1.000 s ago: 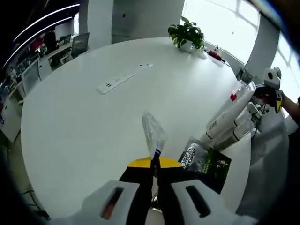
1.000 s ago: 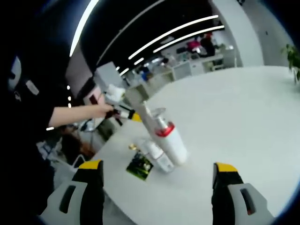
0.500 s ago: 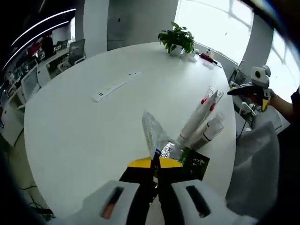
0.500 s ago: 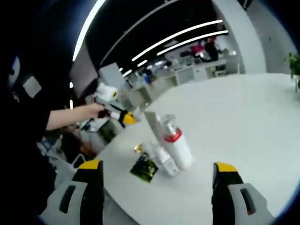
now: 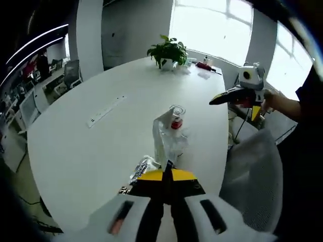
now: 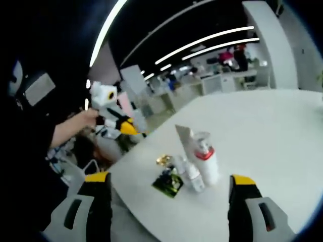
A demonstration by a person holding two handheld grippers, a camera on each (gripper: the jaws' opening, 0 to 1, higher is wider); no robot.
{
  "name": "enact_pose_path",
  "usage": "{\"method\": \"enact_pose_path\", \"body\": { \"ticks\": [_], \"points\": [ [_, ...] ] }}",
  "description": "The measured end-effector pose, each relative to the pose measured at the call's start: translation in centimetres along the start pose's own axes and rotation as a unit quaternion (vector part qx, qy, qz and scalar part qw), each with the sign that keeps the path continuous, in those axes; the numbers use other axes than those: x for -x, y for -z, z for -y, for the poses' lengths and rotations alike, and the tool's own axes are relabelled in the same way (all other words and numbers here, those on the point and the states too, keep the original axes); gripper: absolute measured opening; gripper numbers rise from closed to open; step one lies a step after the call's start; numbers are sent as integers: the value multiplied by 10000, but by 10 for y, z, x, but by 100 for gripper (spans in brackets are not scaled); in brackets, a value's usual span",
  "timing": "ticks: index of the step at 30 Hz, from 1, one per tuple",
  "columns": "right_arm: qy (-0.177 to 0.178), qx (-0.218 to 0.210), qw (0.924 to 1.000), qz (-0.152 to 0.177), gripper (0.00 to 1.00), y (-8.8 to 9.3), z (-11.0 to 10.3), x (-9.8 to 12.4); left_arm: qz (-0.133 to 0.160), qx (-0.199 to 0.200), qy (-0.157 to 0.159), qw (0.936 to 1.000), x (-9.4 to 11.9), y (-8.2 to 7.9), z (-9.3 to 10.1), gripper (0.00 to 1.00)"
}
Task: Arrange the skincare products in the storage area until every visible bottle or jar stands upright without overlapping.
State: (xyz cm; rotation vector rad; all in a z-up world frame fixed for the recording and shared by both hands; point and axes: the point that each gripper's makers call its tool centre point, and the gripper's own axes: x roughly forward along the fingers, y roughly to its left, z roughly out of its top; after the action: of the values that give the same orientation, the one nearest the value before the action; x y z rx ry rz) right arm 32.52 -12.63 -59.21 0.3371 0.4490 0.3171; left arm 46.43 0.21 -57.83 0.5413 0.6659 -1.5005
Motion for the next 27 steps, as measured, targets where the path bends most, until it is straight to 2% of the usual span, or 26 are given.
{"method": "enact_pose_path", "body": {
  "ticks": [8,14,19,25,27],
  "points": [
    [-128,54,9999,-10,99,4,-15,4,-31,150,-52,9999,25,11,21,5],
    [-247,74,9997,30,99,2,-27,8,-59,154,-65,9998,32,17,37,5],
    [-407,258,9988,63,99,-7,-46,9,64,224,87,9997,41,14,57,5],
    [-606,407,9973,79,99,-9,-65,9,69,64,221,9997,54,11,81,5],
    [-752,386,9963,123,96,-11,-75,10,77,24,305,9995,58,9,90,5]
  ]
}}
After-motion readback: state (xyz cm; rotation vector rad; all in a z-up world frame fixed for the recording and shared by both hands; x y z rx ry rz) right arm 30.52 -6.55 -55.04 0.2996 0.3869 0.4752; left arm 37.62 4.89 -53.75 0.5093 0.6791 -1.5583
